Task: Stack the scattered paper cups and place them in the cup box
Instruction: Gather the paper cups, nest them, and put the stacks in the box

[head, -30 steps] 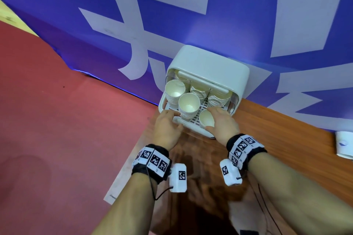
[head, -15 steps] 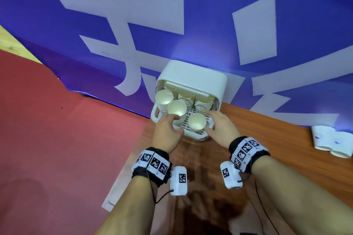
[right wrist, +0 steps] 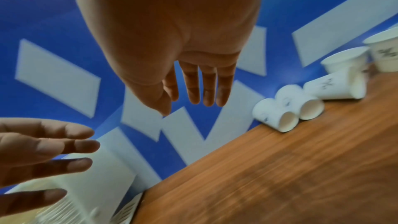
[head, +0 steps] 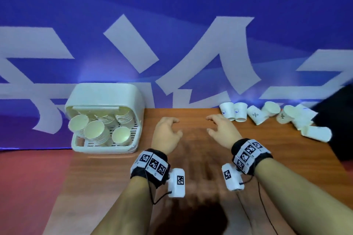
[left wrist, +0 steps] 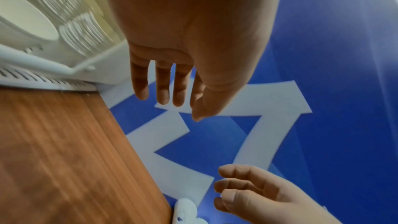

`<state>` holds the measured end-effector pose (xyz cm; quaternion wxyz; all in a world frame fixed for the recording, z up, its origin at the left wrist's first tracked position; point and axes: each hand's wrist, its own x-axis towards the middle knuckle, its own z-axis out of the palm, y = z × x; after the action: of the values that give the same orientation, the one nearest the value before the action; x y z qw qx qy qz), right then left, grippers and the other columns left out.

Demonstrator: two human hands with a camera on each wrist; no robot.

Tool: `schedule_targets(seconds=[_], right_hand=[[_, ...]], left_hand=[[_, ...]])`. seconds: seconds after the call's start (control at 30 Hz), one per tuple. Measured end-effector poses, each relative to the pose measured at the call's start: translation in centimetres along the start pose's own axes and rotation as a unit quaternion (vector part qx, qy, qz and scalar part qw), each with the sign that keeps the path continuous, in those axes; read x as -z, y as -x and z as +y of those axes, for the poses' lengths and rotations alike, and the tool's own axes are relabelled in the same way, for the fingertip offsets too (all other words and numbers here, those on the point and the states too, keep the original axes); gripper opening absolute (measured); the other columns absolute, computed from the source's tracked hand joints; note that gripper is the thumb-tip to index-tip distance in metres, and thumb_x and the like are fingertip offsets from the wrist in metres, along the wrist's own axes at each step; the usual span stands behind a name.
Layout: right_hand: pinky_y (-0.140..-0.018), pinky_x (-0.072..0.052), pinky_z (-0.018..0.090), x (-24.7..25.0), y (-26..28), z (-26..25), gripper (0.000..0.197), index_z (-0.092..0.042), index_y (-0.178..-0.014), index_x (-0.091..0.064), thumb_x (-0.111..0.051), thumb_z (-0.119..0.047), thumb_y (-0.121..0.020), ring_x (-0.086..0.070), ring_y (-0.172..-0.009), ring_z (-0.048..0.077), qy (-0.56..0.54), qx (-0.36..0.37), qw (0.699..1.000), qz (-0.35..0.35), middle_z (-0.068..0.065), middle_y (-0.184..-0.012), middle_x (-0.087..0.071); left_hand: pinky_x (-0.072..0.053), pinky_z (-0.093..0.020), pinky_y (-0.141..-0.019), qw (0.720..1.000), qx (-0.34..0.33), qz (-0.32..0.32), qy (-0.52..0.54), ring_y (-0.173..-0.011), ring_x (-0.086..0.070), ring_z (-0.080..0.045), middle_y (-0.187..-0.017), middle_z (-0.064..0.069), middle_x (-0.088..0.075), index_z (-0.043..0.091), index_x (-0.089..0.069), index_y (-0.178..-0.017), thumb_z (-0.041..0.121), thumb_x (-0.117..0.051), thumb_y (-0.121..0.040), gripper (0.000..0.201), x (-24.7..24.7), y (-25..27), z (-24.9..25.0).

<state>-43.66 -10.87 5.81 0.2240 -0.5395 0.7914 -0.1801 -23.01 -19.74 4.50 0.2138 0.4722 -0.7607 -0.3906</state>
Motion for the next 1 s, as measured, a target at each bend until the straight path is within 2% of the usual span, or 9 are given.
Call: schedule_targets(seconds=[0.17, 0.27, 0.37, 0.5, 0.63, 0.8, 0.93, 1.0], right_hand=[[-0.097, -0.043, 0.029, 3.7, 1.0, 7.0, 0.044, -0.02, -0.132, -0.056, -0.065, -0.023, -0.089, -0.057, -0.105, 0.016, -0.029, -0.045, 0.998, 0.015, 0.001, -0.13, -0.056], [-0.1, -0.042, 0.031, 5.5, 0.7, 11.2, 0.045, -0.018, -0.13, -0.058, -0.066, -0.021, -0.086, -0.056, -0.114, 0.021, -0.045, -0.057, 0.997, 0.027, 0.005, -0.128, -0.058], [-0.098, -0.04, 0.026, 6.8, 0.1, 15.0, 0.043, -0.014, -0.127, -0.059, -0.067, -0.016, -0.085, -0.056, -0.114, 0.022, -0.083, -0.071, 0.993, 0.041, 0.007, -0.125, -0.059], [-0.104, -0.043, 0.037, 7.6, -0.8, 19.4, 0.044, -0.012, -0.128, -0.059, -0.067, -0.014, -0.085, -0.056, -0.117, 0.021, -0.13, -0.087, 0.987, 0.043, 0.006, -0.126, -0.06], [-0.099, -0.045, 0.033, 7.8, -2.2, 22.6, 0.042, -0.015, -0.126, -0.06, -0.068, -0.014, -0.085, -0.059, -0.109, 0.019, -0.168, -0.108, 0.979, 0.042, 0.004, -0.121, -0.062], [-0.085, -0.041, 0.024, 7.7, -4.7, 25.7, 0.034, -0.018, -0.12, -0.061, -0.065, -0.013, -0.087, -0.057, -0.096, 0.014, -0.215, -0.124, 0.968, 0.032, 0.002, -0.113, -0.06], [-0.094, -0.046, 0.03, 7.1, -6.6, 27.7, 0.038, -0.019, -0.124, -0.06, -0.065, -0.014, -0.087, -0.061, -0.099, 0.018, -0.245, -0.146, 0.958, 0.037, 0.003, -0.119, -0.06], [-0.094, -0.046, 0.03, 6.7, -7.5, 28.5, 0.039, -0.017, -0.125, -0.06, -0.065, -0.013, -0.087, -0.062, -0.098, 0.019, -0.255, -0.145, 0.955, 0.035, 0.004, -0.121, -0.06]], left_hand=[[-0.044, -0.029, -0.099, 0.998, -0.014, -0.035, -0.04, -0.109, -0.056, -0.016, -0.122, 0.0, -0.056, 0.016, -0.061, -0.123, 0.018, -0.068, -0.084, 0.039, -5.3, -1.4, 4.7], [-0.041, -0.024, -0.096, 0.997, -0.005, -0.05, -0.055, -0.109, -0.056, -0.015, -0.123, 0.001, -0.054, 0.016, -0.06, -0.125, 0.018, -0.067, -0.085, 0.04, -8.5, -2.5, 7.2], [-0.043, -0.027, -0.096, 0.996, 0.009, -0.057, -0.068, -0.108, -0.056, -0.016, -0.122, 0.0, -0.055, 0.016, -0.061, -0.124, 0.018, -0.068, -0.085, 0.04, -11.7, -3.8, 9.1], [-0.043, -0.027, -0.094, 0.994, 0.035, -0.068, -0.082, -0.102, -0.056, -0.016, -0.118, 0.0, -0.056, 0.015, -0.062, -0.121, 0.018, -0.069, -0.085, 0.038, -15.9, -5.5, 10.4], [-0.047, -0.031, -0.093, 0.991, 0.053, -0.084, -0.089, -0.097, -0.059, -0.02, -0.116, -0.005, -0.059, 0.012, -0.063, -0.12, 0.017, -0.071, -0.083, 0.038, -19.4, -7.2, 10.8], [-0.049, -0.031, -0.089, 0.985, 0.122, -0.093, -0.079, -0.095, -0.06, -0.021, -0.116, -0.004, -0.063, 0.012, -0.063, -0.119, 0.017, -0.071, -0.084, 0.037, -22.7, -10.2, 10.1], [-0.048, -0.032, -0.09, 0.976, 0.198, -0.08, -0.046, -0.098, -0.06, -0.021, -0.112, -0.003, -0.062, 0.015, -0.056, -0.123, 0.021, -0.071, -0.085, 0.041, -25.3, -12.7, 9.1], [-0.047, -0.031, -0.086, 0.972, 0.224, -0.071, -0.021, -0.099, -0.06, -0.022, -0.11, -0.003, -0.06, 0.016, -0.051, -0.127, 0.022, -0.072, -0.085, 0.048, -26.5, -14.1, 8.9]])
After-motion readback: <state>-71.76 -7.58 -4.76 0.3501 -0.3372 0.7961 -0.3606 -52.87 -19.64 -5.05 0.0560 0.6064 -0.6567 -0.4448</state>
